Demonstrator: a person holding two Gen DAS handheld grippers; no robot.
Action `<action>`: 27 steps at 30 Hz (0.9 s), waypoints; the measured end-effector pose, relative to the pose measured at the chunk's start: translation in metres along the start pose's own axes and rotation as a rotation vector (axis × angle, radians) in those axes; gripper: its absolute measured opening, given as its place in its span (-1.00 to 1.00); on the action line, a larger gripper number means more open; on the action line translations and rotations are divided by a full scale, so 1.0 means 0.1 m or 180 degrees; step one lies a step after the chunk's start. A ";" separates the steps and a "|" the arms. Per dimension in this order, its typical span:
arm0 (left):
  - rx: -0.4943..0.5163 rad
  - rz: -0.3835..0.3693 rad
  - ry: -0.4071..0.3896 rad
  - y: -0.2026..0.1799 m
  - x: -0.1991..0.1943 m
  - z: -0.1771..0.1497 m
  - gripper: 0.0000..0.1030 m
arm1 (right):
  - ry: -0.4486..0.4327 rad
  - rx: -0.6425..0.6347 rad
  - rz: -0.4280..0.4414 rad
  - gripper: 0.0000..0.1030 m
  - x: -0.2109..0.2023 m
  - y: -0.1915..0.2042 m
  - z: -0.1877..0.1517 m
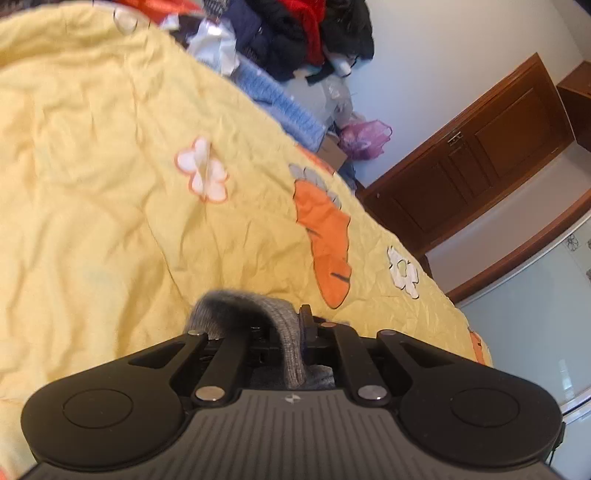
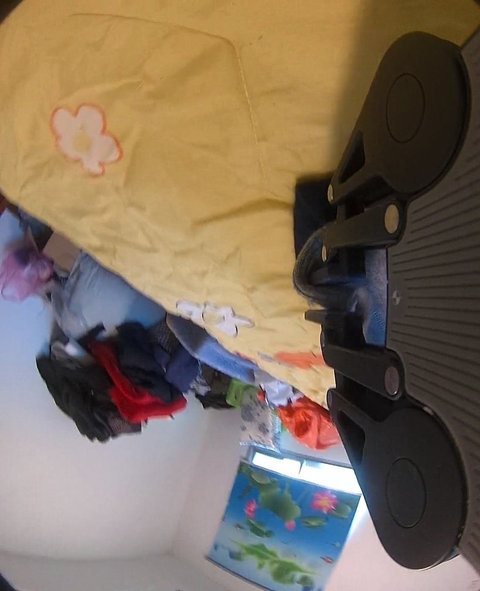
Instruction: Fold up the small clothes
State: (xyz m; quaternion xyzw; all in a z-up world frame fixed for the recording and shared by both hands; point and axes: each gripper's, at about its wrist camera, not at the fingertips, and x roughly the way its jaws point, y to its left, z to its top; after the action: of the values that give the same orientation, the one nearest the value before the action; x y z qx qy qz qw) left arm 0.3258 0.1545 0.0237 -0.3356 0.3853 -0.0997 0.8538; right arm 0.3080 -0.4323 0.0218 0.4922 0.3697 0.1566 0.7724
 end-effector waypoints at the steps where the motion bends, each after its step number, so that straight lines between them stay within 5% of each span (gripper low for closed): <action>1: -0.0097 0.0031 0.0067 0.04 0.04 -0.01 -0.82 | -0.0003 0.0039 -0.0059 0.02 0.03 -0.02 -0.01; 2: -0.0196 0.0046 0.0107 0.08 0.03 -0.02 -0.74 | 0.0029 0.0073 -0.0148 0.56 0.05 -0.01 -0.04; 6: -0.0193 -0.0026 -0.0074 0.17 -0.32 -0.17 -0.33 | 0.0033 -0.0303 -0.0053 0.67 -0.18 0.17 -0.28; 9: -0.0203 0.0118 -0.0377 0.27 -0.72 -0.31 0.53 | 0.0093 -0.0654 -0.0190 0.69 -0.45 0.26 -0.52; 11: -0.0177 0.0164 -0.0548 0.35 -0.97 -0.43 0.57 | 0.0161 -0.0800 -0.0338 0.69 -0.64 0.25 -0.70; 19: -0.0586 0.0064 -0.0336 0.57 -1.50 -1.32 0.57 | 0.0095 -0.1300 -0.1082 0.66 -1.23 0.09 -1.50; 24: -0.1002 -0.0296 -0.0341 0.61 -1.62 -1.87 0.57 | 0.0045 -0.1013 -0.0885 0.67 -1.50 0.02 -1.78; 27: -0.1043 -0.0395 -0.0504 0.54 -1.62 -2.02 0.57 | 0.0085 -0.0568 -0.0539 0.68 -1.51 -0.07 -1.88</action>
State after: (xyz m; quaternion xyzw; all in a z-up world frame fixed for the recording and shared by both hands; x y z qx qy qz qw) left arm 0.0637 0.1639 -0.0123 -0.5001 0.3066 -0.0614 0.8076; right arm 0.0690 -0.4062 0.0327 0.3864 0.4047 0.1297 0.8186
